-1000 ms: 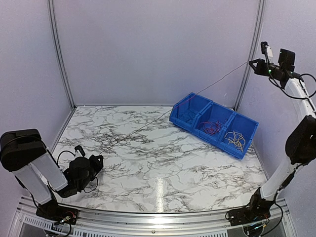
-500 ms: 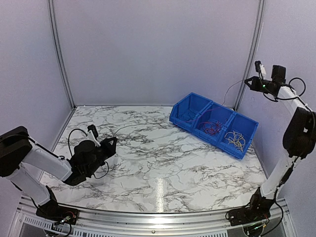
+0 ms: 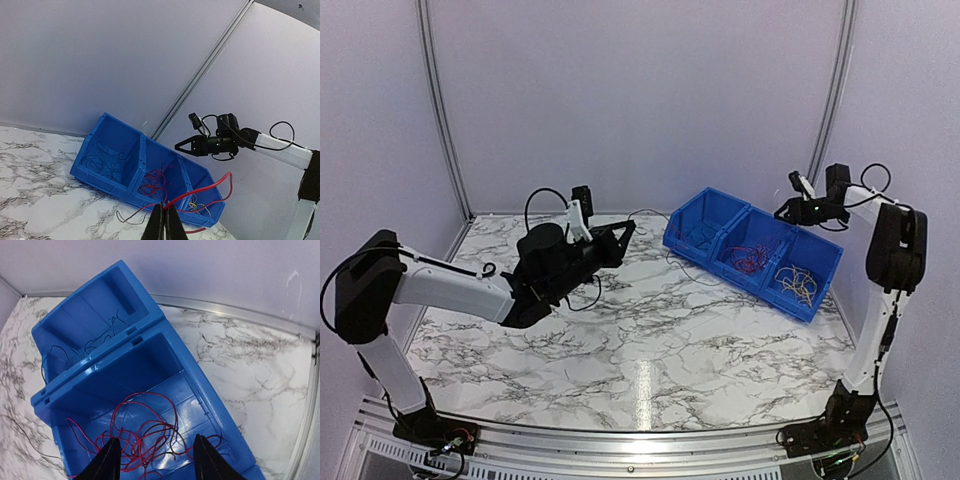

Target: Untangle the cables

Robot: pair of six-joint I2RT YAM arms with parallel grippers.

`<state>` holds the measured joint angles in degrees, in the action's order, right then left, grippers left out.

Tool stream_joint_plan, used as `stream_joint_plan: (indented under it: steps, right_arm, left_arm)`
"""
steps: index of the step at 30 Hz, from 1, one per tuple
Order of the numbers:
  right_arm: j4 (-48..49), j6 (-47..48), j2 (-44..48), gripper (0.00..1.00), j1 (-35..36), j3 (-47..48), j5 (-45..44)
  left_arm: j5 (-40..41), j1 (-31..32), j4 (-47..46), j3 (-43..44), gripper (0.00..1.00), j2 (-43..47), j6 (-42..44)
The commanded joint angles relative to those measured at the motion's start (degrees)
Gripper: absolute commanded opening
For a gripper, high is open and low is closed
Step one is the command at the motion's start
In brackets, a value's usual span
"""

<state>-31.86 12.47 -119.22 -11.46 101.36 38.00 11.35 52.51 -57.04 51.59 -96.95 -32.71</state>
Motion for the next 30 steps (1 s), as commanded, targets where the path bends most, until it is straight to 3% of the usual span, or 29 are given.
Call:
stream_joint_plan:
  steps: [1,6,11,16,24,27,29,30]
  right_arm:
    - [-6.5,4.2,2.2,0.58,1.9,5.4,-0.4]
    - [-7.7,10.5,12.5,0.69,5.9,0.0,2.1]
    - [-9.9,21.0,21.6,0.78,17.3,-8.5,8.2]
    - [-13.8,22.2,22.3,0.79,26.0,-7.7,14.5]
    - [-14.3,21.5,20.4,0.79,36.2,-6.4,6.5]
    - [-14.0,21.3,19.1,0.70,36.9,-6.5,5.2]
    - [-14.6,21.0,17.9,0.56,36.9,-5.0,4.8]
    - [-14.9,20.9,17.4,0.44,36.9,-4.1,4.6]
  left_arm:
    - [-3.9,0.2,3.9,7.5,0.00,-4.2,1.3]
    - [-5.6,0.2,5.2,12.6,0.00,-8.2,0.1]
    - [-7.1,0.2,5.4,15.3,0.00,-11.0,-1.3]
    - [-7.0,0.2,5.8,15.8,0.00,-11.4,-1.3]
    - [-7.3,0.3,6.3,15.6,0.00,-11.2,-1.4]
    - [-7.6,0.3,6.2,15.7,0.00,-11.2,-1.5]
    - [-7.8,0.3,6.2,15.7,0.00,-11.2,-1.5]
    - [-7.8,0.3,6.2,15.7,0.00,-11.2,-1.4]
